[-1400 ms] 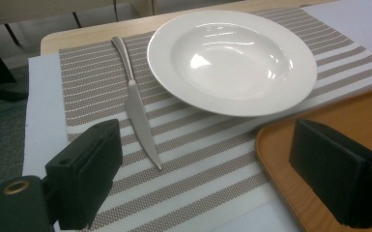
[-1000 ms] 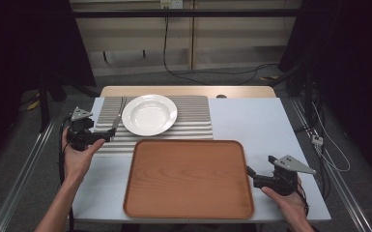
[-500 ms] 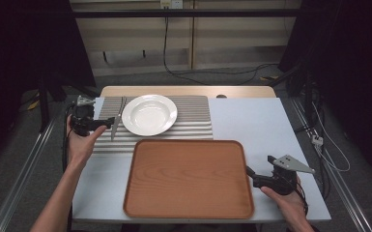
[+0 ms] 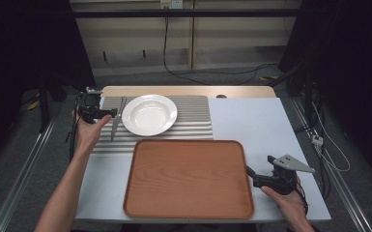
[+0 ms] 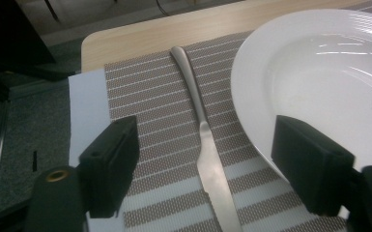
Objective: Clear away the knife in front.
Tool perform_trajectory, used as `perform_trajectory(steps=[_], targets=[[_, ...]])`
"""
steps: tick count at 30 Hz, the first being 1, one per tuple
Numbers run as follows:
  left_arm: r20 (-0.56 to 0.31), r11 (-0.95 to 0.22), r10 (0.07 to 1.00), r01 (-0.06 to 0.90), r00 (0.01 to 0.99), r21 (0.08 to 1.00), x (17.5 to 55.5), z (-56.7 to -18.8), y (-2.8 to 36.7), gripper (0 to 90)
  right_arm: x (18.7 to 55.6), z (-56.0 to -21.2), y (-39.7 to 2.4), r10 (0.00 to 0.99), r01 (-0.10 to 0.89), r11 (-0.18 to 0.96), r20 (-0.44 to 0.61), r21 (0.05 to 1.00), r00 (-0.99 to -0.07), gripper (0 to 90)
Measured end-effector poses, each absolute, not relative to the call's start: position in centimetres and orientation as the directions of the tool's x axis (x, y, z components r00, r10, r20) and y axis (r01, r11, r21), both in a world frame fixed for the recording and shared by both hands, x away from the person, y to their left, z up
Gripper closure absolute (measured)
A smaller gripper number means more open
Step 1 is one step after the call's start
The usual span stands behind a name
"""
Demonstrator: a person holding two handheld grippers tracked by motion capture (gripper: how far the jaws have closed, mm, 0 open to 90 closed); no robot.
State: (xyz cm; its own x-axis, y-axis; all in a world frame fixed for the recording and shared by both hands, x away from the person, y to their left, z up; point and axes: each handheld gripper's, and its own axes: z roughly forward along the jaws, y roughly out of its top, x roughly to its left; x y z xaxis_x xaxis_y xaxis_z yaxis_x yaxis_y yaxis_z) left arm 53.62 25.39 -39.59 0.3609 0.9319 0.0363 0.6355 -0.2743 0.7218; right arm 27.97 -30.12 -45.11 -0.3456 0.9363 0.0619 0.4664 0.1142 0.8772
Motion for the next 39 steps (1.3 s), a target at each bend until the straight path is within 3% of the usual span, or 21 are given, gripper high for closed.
perform_trajectory(steps=[9,15,28,39], targets=[[0.05,-0.265,0.945,0.669,0.323,0.695,56.6,-40.8,25.1,31.3,28.0,-45.2,-30.1,0.935,0.47,0.114,0.066,0.875,-0.349,9.0],[0.001,-0.24,0.945,0.693,0.326,0.679,58.2,-42.2,25.2,33.8,28.0,-45.2,-30.0,0.934,0.472,0.116,0.066,0.874,-0.352,9.0],[-0.049,-0.189,0.953,0.716,0.298,0.672,60.2,-44.5,23.6,48.6,27.9,-45.3,-30.1,0.933,0.474,0.115,0.069,0.873,-0.354,9.0],[-0.093,-0.142,0.961,0.75,0.261,0.646,61.1,-44.8,24.5,60.1,27.9,-45.3,-30.2,0.933,0.477,0.111,0.074,0.872,-0.352,9.0]])
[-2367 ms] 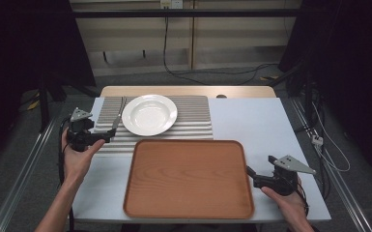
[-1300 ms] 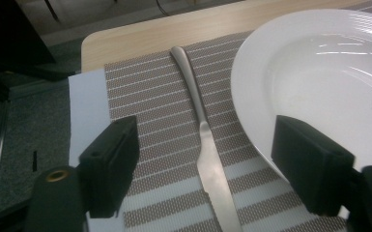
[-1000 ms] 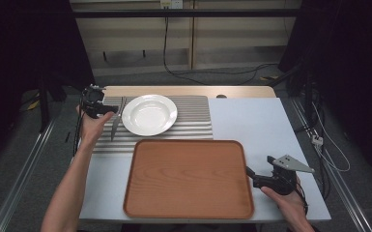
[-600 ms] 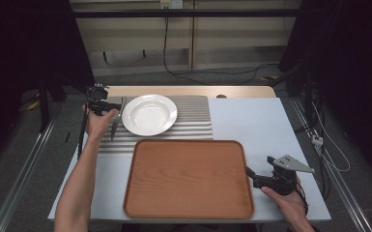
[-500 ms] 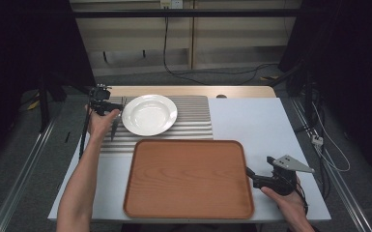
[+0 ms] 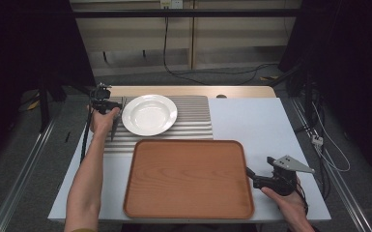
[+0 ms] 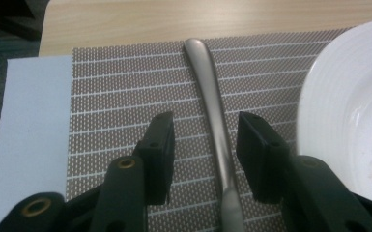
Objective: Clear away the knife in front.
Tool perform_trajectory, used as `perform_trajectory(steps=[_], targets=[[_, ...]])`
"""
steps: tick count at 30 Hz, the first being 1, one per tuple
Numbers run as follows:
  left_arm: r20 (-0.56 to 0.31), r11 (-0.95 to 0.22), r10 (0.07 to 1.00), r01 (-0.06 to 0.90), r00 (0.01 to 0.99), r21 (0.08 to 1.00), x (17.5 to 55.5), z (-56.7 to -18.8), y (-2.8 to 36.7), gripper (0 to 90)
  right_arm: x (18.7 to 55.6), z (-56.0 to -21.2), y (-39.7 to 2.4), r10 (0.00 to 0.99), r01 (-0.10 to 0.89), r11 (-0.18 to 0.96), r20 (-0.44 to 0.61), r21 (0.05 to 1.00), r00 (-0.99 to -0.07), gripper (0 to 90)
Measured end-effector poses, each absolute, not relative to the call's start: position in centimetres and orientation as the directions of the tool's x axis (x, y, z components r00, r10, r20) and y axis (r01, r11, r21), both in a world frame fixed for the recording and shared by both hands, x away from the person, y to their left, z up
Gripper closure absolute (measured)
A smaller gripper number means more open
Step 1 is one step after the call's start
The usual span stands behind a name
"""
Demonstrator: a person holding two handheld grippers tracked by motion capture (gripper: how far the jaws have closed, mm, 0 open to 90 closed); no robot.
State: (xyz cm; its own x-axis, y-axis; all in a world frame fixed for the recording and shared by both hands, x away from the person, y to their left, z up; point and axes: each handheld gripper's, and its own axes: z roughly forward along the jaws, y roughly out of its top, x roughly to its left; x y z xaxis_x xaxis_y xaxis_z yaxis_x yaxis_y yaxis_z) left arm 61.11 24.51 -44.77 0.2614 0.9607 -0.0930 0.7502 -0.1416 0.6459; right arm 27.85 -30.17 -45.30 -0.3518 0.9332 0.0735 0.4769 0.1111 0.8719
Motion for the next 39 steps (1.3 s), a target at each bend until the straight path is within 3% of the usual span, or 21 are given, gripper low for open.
perform_trajectory(steps=[9,11,22,39], targets=[[-0.092,-0.184,0.949,0.764,0.302,0.619,61.1,-45.5,23.9,69.9,27.9,-45.3,-30.1,0.933,0.477,0.111,0.073,0.872,-0.351,9.0],[-0.089,-0.202,0.943,0.761,0.322,0.616,61.1,-45.4,23.7,78.1,27.9,-45.3,-30.1,0.933,0.478,0.11,0.074,0.872,-0.351,9.0],[-0.042,-0.278,0.934,0.796,0.355,0.537,60.0,-44.6,23.8,79.8,27.9,-45.3,-30.1,0.931,0.479,0.115,0.074,0.87,-0.357,9.0],[-0.041,-0.273,0.937,0.797,0.348,0.539,60.2,-44.8,23.6,79.9,27.9,-45.3,-30.0,0.93,0.479,0.12,0.071,0.869,-0.361,9.0]])
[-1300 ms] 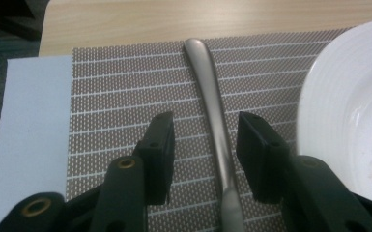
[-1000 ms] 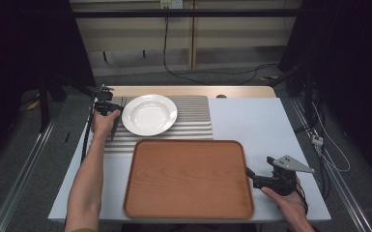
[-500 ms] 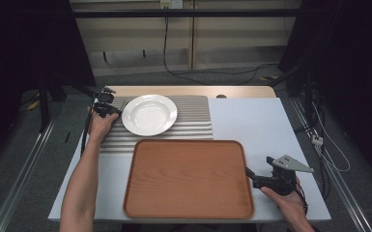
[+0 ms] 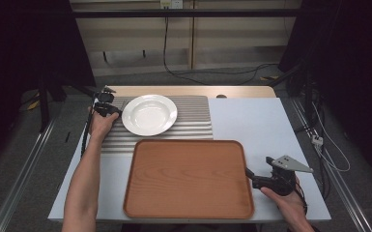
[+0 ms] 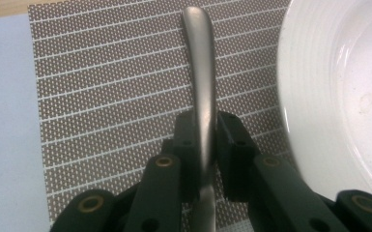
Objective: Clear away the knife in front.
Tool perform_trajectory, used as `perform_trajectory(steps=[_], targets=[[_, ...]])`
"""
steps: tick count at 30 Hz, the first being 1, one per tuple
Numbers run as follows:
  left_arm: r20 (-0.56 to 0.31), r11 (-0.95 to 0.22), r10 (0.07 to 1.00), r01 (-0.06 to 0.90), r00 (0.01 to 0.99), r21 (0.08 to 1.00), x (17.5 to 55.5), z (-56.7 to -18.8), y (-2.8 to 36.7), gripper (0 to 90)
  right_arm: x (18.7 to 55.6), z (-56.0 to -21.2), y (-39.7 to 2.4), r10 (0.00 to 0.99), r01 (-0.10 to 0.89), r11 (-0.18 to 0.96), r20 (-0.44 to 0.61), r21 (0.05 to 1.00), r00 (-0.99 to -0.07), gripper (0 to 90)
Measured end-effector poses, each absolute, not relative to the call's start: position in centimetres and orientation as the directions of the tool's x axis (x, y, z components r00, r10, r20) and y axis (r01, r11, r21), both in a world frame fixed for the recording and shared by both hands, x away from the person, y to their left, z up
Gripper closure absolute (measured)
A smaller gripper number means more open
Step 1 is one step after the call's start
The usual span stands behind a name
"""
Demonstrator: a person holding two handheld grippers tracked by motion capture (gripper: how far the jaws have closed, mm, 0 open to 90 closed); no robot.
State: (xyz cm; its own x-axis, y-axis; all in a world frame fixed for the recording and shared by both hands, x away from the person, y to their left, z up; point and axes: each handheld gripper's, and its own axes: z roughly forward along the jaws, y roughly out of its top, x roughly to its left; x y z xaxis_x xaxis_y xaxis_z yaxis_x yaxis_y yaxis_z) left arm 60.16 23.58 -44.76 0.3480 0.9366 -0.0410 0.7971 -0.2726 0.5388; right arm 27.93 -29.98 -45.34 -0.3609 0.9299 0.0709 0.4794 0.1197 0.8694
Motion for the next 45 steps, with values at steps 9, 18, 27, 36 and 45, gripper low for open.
perform_trajectory(steps=[9,18,27,36,45], targets=[[-0.023,-0.306,0.928,0.794,0.372,0.525,60.1,-44.6,23.6,79.6,28.0,-45.4,-30.0,0.93,0.483,0.122,0.07,0.867,-0.36,9.0],[-0.022,-0.304,0.929,0.798,0.369,0.52,60.1,-44.5,23.5,80.0,28.0,-45.4,-30.0,0.93,0.483,0.125,0.067,0.867,-0.362,9.1],[-0.024,-0.306,0.927,0.793,0.374,0.527,59.8,-44.0,23.9,80.0,28.0,-45.4,-29.9,0.931,0.486,0.124,0.068,0.865,-0.359,9.1],[-0.013,-0.326,0.921,0.789,0.389,0.522,59.4,-43.3,24.1,80.1,28.0,-45.4,-29.9,0.931,0.485,0.127,0.065,0.865,-0.36,9.1],[-0.02,-0.314,0.923,0.783,0.384,0.537,59.2,-42.9,24.3,80.1,28.1,-45.4,-29.9,0.931,0.488,0.126,0.067,0.864,-0.359,9.1]])
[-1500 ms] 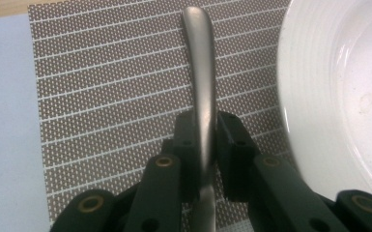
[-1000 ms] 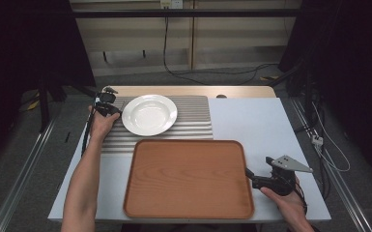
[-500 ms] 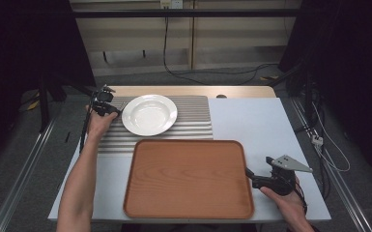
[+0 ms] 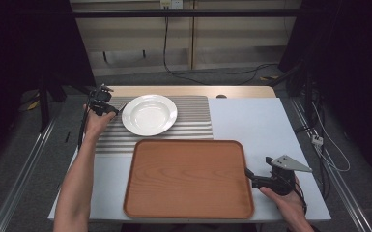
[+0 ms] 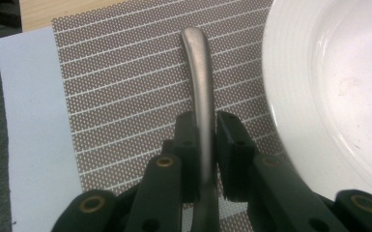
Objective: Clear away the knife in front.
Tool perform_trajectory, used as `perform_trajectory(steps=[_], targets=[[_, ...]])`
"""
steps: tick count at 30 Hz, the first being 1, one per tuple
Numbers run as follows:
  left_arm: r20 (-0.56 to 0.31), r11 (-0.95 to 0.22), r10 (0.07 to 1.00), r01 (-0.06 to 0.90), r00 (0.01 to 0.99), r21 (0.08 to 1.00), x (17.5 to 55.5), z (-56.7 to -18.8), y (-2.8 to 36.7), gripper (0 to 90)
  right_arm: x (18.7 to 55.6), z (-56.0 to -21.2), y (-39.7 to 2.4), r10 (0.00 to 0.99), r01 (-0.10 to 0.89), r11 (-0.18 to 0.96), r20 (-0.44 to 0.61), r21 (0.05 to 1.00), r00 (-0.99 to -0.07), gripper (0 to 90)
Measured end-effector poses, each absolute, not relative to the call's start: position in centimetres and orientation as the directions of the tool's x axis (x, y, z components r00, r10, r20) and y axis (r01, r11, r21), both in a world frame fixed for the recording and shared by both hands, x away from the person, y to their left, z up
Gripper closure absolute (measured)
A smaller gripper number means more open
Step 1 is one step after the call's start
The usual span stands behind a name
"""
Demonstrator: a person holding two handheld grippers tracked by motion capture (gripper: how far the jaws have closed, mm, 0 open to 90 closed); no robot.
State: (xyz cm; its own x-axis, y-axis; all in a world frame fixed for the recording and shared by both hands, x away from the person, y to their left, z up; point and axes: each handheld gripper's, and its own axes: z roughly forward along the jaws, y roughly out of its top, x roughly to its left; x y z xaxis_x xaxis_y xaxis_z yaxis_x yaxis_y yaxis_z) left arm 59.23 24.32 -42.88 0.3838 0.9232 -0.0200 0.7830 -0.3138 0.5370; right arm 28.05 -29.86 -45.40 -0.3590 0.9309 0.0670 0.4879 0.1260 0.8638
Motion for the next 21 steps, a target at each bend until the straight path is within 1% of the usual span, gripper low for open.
perform_trajectory(steps=[10,21], targets=[[-0.006,-0.324,0.919,0.763,0.394,0.56,58.8,-41.8,24.9,80.0,28.1,-45.4,-29.8,0.93,0.488,0.128,0.067,0.864,-0.362,9.1],[-0.008,-0.326,0.906,0.709,0.424,0.625,57.3,-39.9,24.5,80.0,28.1,-45.4,-29.8,0.929,0.486,0.128,0.066,0.865,-0.364,9.1]])
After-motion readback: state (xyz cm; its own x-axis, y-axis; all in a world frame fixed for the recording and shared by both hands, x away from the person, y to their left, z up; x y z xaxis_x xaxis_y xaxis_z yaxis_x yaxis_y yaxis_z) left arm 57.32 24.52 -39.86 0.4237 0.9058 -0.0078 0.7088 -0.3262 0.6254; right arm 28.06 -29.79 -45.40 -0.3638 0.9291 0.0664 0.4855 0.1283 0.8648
